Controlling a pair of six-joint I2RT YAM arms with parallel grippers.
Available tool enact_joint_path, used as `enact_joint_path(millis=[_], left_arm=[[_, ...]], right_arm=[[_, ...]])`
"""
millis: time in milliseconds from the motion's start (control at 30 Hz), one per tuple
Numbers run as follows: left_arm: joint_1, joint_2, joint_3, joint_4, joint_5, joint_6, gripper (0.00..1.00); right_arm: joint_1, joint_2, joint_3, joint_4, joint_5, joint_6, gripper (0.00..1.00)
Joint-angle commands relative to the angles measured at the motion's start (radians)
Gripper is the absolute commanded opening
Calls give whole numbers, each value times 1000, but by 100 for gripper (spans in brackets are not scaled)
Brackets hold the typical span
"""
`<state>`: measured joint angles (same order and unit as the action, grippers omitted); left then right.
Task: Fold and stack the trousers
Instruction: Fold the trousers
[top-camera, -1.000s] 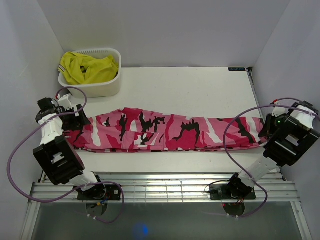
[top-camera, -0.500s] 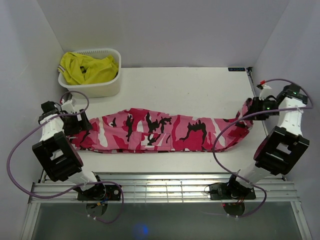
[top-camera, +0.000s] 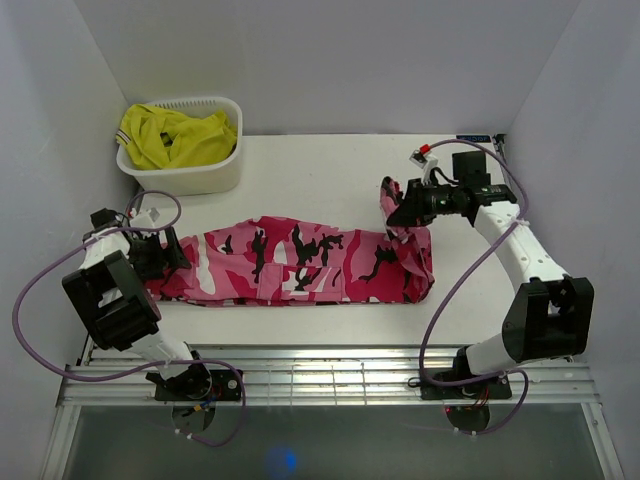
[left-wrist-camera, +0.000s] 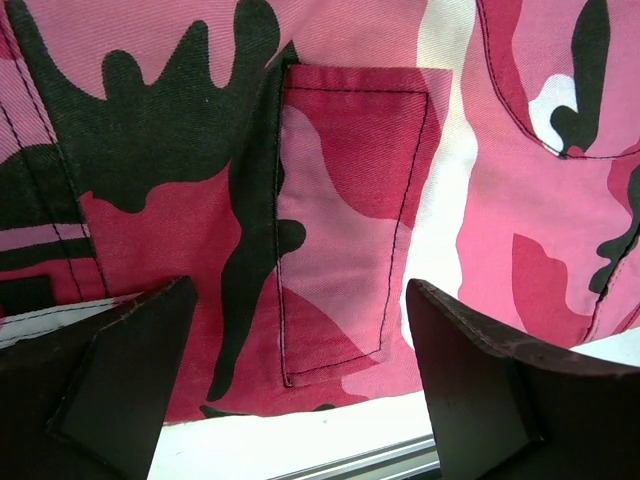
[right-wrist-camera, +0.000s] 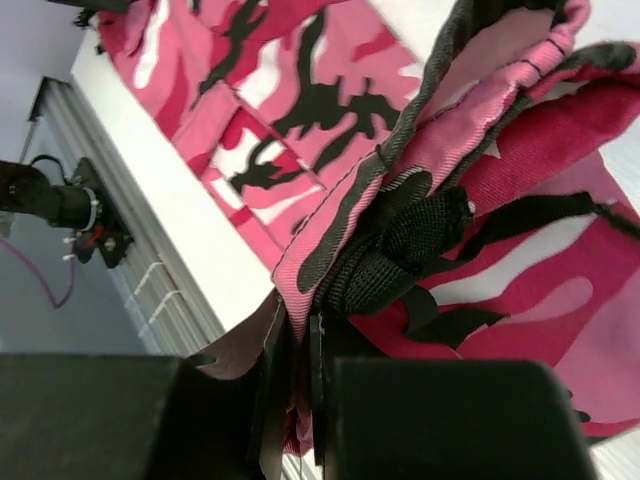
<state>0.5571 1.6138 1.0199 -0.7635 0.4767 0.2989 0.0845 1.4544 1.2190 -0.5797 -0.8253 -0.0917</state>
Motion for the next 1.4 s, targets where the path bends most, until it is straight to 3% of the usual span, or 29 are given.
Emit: enact_joint_path(millis=[0,300,633,833,1367], left_arm=[[-2,-23,-14,-13,-20,9,98],[-2,-32,-32,-17,-41,6,98],[-2,-22,9,-49,-58,8,98],[0,-20,14,-60,-61,8,98],[-2,-17,-9,-54,-69,17,98]], right_arm=[[86,1,-16,141,-9,151,8],[250,4,-98,302,26,316,8],[399,49,-171,523,247,475,8],[480,118,-173,557,354,491,8],[557,244,-110,567,338,547,8]])
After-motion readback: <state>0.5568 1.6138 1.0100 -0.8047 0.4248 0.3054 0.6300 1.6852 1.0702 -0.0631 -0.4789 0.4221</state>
